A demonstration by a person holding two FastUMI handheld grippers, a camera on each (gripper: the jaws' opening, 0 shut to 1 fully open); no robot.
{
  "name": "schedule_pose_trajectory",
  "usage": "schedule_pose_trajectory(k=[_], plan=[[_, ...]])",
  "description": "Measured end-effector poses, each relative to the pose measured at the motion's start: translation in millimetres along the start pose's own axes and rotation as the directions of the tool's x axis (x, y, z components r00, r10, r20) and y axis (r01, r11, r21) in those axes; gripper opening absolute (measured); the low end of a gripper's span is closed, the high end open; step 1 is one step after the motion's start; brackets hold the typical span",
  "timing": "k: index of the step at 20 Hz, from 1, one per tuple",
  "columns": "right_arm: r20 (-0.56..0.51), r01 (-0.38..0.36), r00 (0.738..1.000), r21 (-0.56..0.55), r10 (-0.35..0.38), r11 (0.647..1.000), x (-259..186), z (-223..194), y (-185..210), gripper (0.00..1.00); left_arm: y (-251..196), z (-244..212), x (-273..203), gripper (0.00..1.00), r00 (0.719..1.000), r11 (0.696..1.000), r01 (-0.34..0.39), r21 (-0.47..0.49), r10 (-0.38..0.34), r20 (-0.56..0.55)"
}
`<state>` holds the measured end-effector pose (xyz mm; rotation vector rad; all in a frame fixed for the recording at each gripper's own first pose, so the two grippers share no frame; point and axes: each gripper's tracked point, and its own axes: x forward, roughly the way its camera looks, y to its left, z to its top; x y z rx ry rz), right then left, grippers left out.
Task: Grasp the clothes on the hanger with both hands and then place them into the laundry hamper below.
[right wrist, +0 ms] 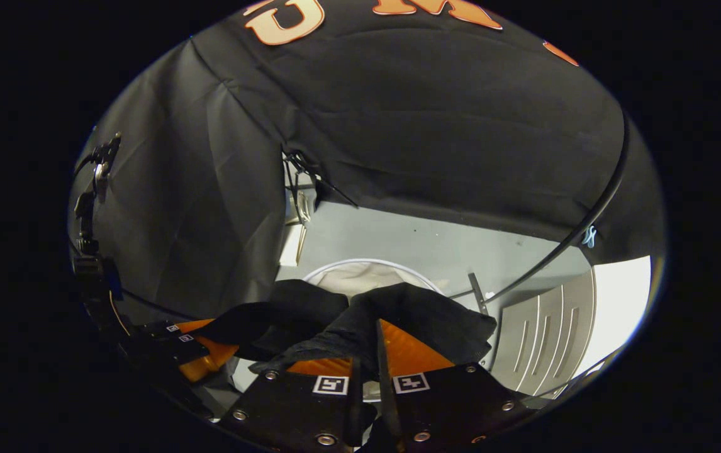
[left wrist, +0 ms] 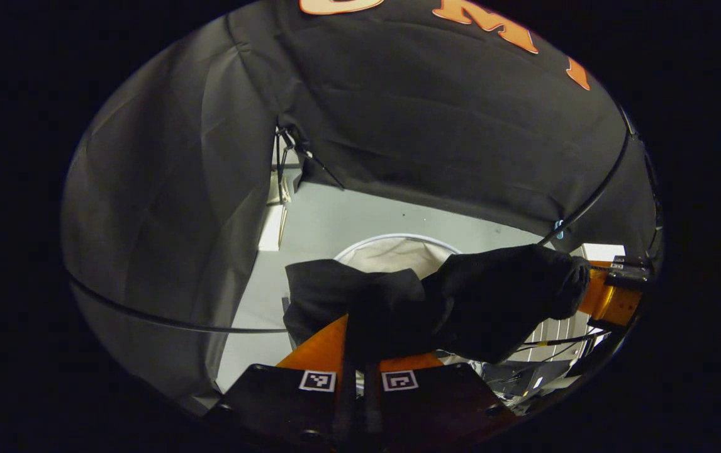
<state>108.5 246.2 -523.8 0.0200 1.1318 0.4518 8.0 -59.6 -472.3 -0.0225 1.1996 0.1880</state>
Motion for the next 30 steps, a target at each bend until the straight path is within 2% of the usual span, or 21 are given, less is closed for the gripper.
schedule_pose_trajectory(k=[2,3,4,5,6,7,8,9,10,12,13,14,15,16,19,22,30], plan=[[-0.037,0.021,0.999,-0.013,-0.021,1.000,8,-9,-1,0.14,2,0,3,0.13,1.000,1.000,-0.009,-0.009,0.009,-0.018],[-0.052,0.026,0.998,-0.019,-0.027,0.999,11,-10,-1,0.10,7,-5,12,0.14,1.000,1.000,-0.008,-0.013,0.007,-0.028],[-0.061,0.026,0.998,-0.022,-0.027,0.999,11,-14,1,0.23,12,-9,17,0.14,0.999,1.000,-0.011,-0.016,0.010,-0.036],[-0.069,0.029,0.997,-0.027,-0.030,0.999,11,-16,2,0.29,15,-11,21,0.20,0.999,1.000,-0.012,-0.020,0.011,-0.046],[-0.069,0.030,0.997,-0.032,-0.032,0.999,9,-18,3,0.21,18,-12,23,0.25,0.998,1.000,-0.016,-0.023,0.015,-0.053],[-0.068,0.036,0.997,-0.038,-0.038,0.999,9,-18,5,0.36,19,-14,24,0.41,0.998,1.000,-0.016,-0.026,0.014,-0.061],[-0.066,0.043,0.997,-0.041,-0.046,0.998,16,-20,4,0.38,19,-19,23,0.41,0.998,1.000,-0.015,-0.027,0.013,-0.066],[-0.064,0.047,0.997,-0.041,-0.050,0.998,17,-19,3,0.40,19,-20,22,0.51,0.997,0.999,-0.017,-0.028,0.015,-0.069],[-0.061,0.054,0.997,-0.039,-0.056,0.998,17,-18,3,0.50,18,-23,20,0.56,0.997,0.999,-0.014,-0.031,0.012,-0.073],[-0.050,0.074,0.996,-0.032,-0.075,0.997,7,-18,-4,0.65,19,-27,19,0.78,0.997,0.999,-0.015,-0.031,0.012,-0.075],[-0.042,0.082,0.996,-0.026,-0.084,0.996,2,-17,-7,0.77,20,-27,18,0.89,0.997,0.999,-0.020,-0.028,0.018,-0.075],[-0.029,0.092,0.995,-0.021,-0.093,0.996,-2,-14,-9,0.84,22,-27,15,1.00,0.997,0.999,-0.020,-0.027,0.018,-0.070],[-0.017,0.103,0.994,-0.016,-0.104,0.995,-5,-11,-11,0.90,22,-26,11,0.99,0.998,1.000,-0.021,-0.024,0.019,-0.063],[-0.005,0.113,0.994,-0.012,-0.113,0.994,-11,-12,-16,0.92,22,-24,7,0.99,0.999,1.000,-0.015,-0.019,0.014,-0.049],[0.034,0.124,0.992,-0.002,-0.124,0.992,-32,-8,-19,0.93,29,-13,-14,0.99,0.999,0.999,-0.046,-0.013,0.046,0.020],[0.101,0.143,0.985,0.011,-0.143,0.990,-61,0,-23,0.93,34,2,-41,0.99,0.994,0.998,-0.051,-0.048,0.055,0.095],[0.273,0.160,0.947,0.057,-0.169,0.985,-154,15,-45,0.93,45,46,-139,0.99,0.947,0.995,-0.082,-0.050,0.093,0.306]])
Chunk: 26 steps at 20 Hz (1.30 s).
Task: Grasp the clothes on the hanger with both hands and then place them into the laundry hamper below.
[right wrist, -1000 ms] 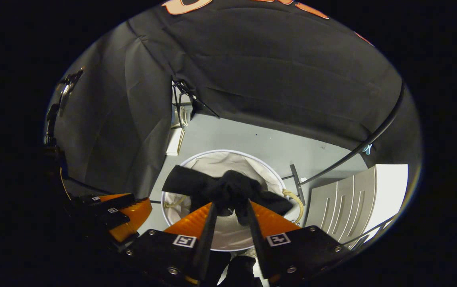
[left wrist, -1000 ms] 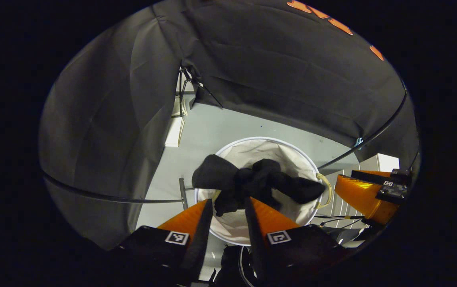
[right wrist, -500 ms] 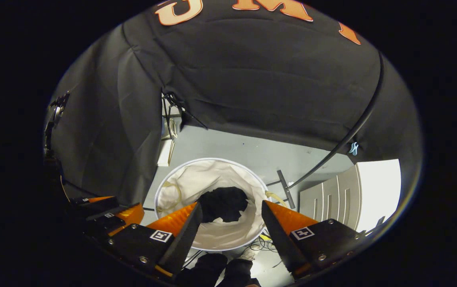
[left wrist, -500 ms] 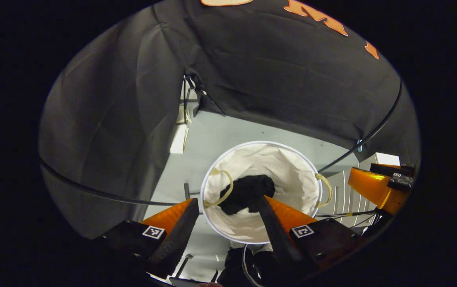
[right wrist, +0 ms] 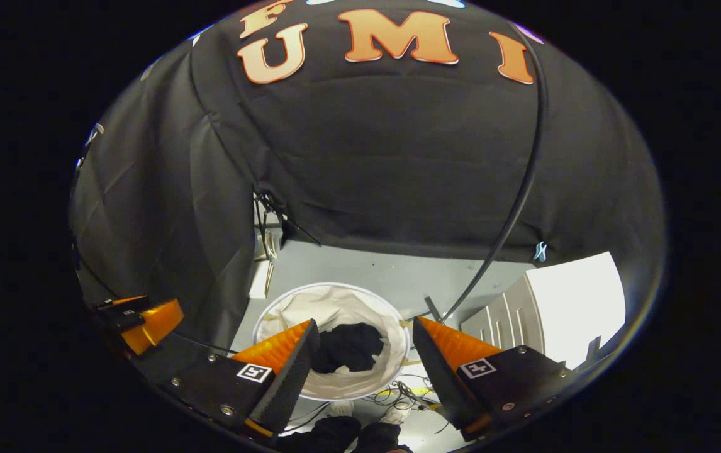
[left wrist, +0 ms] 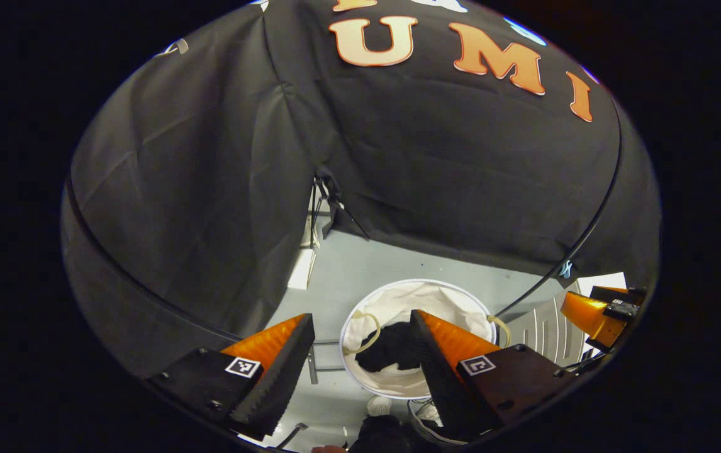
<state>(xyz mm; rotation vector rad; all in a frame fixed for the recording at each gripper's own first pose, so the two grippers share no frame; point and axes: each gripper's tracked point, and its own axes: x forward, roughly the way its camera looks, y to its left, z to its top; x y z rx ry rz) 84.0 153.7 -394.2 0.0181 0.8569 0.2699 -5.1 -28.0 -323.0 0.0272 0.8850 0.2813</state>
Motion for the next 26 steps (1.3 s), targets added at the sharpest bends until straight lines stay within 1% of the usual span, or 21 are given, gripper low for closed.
schedule_pose_trajectory(k=[4,8,11,14,16,19,21,22,24,26], plan=[[0.095,0.034,0.995,0.017,-0.035,0.999,-47,25,-30,0.93,-4,25,-42,0.99,0.995,1.000,0.005,-0.001,-0.005,0.097],[0.200,0.074,0.977,-0.007,-0.071,0.997,-101,43,-66,0.92,-10,70,-90,0.99,0.974,1.000,0.011,-0.018,-0.006,0.225],[0.271,0.107,0.957,0.008,-0.105,0.994,-139,53,-93,0.92,-17,105,-120,0.99,0.943,0.999,0.012,-0.037,0.001,0.332],[0.342,0.123,0.931,0.034,-0.127,0.992,-185,72,-111,0.93,-22,141,-154,0.99,0.896,0.999,0.020,-0.033,-0.004,0.444],[0.415,0.126,0.901,0.032,-0.128,0.992,-220,95,-118,0.93,-30,162,-182,0.98,0.858,0.999,0.024,-0.037,-0.001,0.513],[0.535,0.133,0.837,0.004,-0.114,0.991,-268,139,-121,0.92,-39,192,-219,0.98,0.805,0.998,0.038,-0.048,-0.002,0.593],[0.601,0.116,0.795,-0.015,-0.084,0.993,-302,158,-117,0.92,-38,205,-242,0.98,0.774,0.999,0.018,-0.041,0.012,0.633],[0.631,0.107,0.773,-0.023,-0.069,0.994,-315,166,-116,0.99,-40,214,-254,0.97,0.755,0.999,0.019,-0.042,0.013,0.655],[0.686,0.109,0.725,-0.030,-0.059,0.994,-342,184,-119,0.99,-41,228,-272,0.97,0.727,0.998,0.025,-0.050,0.016,0.686],[0.723,0.115,0.689,-0.036,-0.054,0.993,-361,191,-121,0.98,-38,237,-290,0.97,0.700,0.998,0.022,-0.059,0.027,0.714]])
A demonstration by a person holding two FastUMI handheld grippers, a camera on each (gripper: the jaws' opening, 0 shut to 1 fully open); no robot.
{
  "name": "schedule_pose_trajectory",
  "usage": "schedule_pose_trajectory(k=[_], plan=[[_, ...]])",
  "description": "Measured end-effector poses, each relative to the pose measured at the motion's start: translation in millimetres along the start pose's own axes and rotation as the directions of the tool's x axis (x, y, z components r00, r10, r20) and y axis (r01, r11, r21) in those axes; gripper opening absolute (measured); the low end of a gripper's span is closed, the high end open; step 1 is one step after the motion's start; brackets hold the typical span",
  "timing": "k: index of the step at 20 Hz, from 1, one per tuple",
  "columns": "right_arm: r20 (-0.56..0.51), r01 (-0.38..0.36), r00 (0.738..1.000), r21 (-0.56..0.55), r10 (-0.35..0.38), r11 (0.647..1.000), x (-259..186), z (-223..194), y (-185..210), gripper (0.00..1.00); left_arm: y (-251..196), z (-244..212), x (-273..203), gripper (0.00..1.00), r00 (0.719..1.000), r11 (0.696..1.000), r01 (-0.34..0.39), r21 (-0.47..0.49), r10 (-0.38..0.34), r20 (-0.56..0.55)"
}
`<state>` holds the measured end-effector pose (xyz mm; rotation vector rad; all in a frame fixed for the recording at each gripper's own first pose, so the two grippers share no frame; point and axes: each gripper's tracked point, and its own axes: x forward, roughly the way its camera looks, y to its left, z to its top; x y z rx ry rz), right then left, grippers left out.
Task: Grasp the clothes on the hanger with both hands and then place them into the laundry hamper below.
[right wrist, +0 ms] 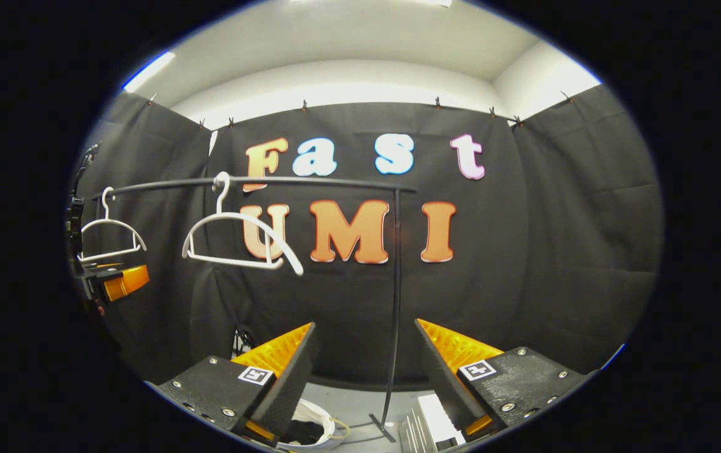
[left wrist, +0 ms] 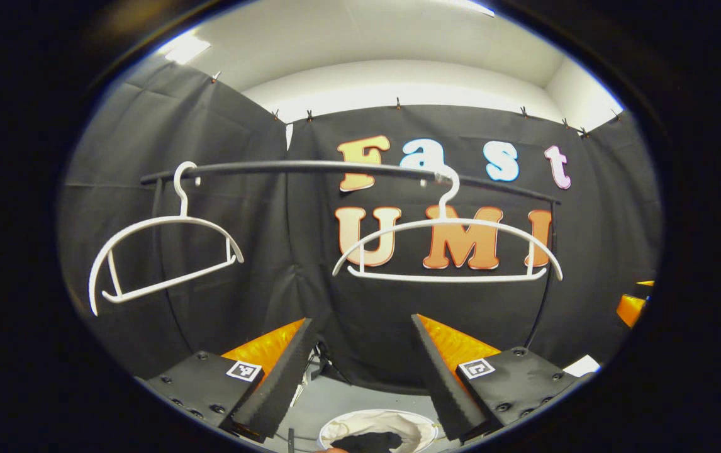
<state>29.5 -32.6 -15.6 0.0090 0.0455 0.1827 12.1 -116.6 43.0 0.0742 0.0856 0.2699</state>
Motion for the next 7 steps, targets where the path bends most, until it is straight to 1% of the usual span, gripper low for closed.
schedule_pose_trajectory(k=[3,7], plan=[[0.043,0.014,0.999,-0.044,-0.012,0.999,-9,9,-13,0.99,6,14,-3,0.96,0.998,0.999,-0.035,-0.005,0.036,0.056],[0.056,0.008,0.998,-0.054,-0.005,0.999,-10,8,-18,0.98,8,9,-5,0.96,0.997,0.998,-0.063,-0.014,0.064,0.037]])
